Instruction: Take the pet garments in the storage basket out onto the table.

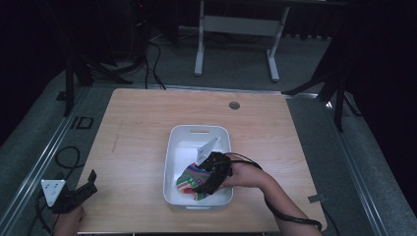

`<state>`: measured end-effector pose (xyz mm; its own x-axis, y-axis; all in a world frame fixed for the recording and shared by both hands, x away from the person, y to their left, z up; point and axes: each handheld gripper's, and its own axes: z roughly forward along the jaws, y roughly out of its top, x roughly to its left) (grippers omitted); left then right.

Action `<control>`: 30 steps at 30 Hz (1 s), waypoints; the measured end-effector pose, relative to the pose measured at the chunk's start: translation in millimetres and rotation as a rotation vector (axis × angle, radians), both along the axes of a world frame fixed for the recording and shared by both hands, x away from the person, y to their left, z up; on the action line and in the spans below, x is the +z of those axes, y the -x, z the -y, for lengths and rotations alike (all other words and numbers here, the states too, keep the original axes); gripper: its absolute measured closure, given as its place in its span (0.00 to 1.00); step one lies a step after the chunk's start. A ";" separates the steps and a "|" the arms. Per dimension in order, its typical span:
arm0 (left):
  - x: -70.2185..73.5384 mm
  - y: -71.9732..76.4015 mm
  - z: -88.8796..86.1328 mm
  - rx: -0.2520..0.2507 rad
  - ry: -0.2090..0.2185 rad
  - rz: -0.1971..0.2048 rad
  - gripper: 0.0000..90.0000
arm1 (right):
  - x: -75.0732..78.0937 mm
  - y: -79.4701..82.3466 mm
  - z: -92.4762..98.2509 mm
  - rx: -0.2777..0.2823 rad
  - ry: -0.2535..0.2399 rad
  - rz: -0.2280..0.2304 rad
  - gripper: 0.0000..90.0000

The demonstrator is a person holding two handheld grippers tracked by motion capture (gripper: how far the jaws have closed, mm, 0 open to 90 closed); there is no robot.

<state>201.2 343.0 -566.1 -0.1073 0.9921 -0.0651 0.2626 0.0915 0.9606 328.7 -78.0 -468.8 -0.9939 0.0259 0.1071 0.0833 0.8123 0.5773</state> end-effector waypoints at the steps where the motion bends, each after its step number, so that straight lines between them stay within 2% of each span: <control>1: 0.0 0.0 -0.1 -0.001 0.000 0.000 0.01 | -1.2 0.3 -3.3 0.006 0.006 0.001 0.17; 6: 0.0 0.1 -0.1 -0.002 0.000 0.000 0.01 | -8.3 1.2 -18.2 0.025 0.057 0.017 0.19; 12: 0.0 0.1 0.0 -0.003 0.001 0.001 0.01 | -19.6 3.8 -34.3 0.036 0.159 0.051 0.26; 15: 0.0 0.2 -0.1 -0.003 0.001 0.001 0.01 | -23.3 6.6 -38.9 0.051 0.215 0.111 0.43; 17: 0.0 0.3 0.0 -0.003 0.001 0.001 0.01 | -24.0 8.0 -40.0 0.050 0.233 0.138 0.70; 18: 0.0 0.3 -0.1 -0.003 0.001 0.001 0.01 | -24.0 8.3 -40.0 0.043 0.235 0.152 0.77; 19: 0.0 0.3 -0.1 -0.003 0.001 0.001 0.01 | -24.0 8.3 -40.0 0.043 0.235 0.152 0.77; 20: 0.0 0.3 -0.2 -0.002 0.002 0.002 0.01 | -23.7 8.6 -39.5 0.043 0.239 0.155 0.82; 21: 0.0 0.3 -0.2 -0.002 0.003 0.002 0.01 | -20.9 8.9 -37.2 0.038 0.216 0.176 0.85; 26: 0.0 0.2 -0.2 0.000 0.003 0.001 0.01 | -7.9 7.2 -29.6 0.020 0.153 0.187 0.87; 27: 0.0 0.2 -0.2 0.000 0.003 0.001 0.01 | 0.9 6.6 -25.6 0.005 0.125 0.191 0.87; 30: 0.0 0.2 0.0 0.001 0.002 0.001 0.01 | 12.4 5.2 -20.7 -0.011 0.091 0.196 0.87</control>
<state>201.1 343.0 -566.1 -0.1082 0.9919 -0.0670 0.2616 0.0934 0.9606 323.5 -57.2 -456.4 -0.9951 0.0373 -0.0919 -0.0145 0.8616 0.5074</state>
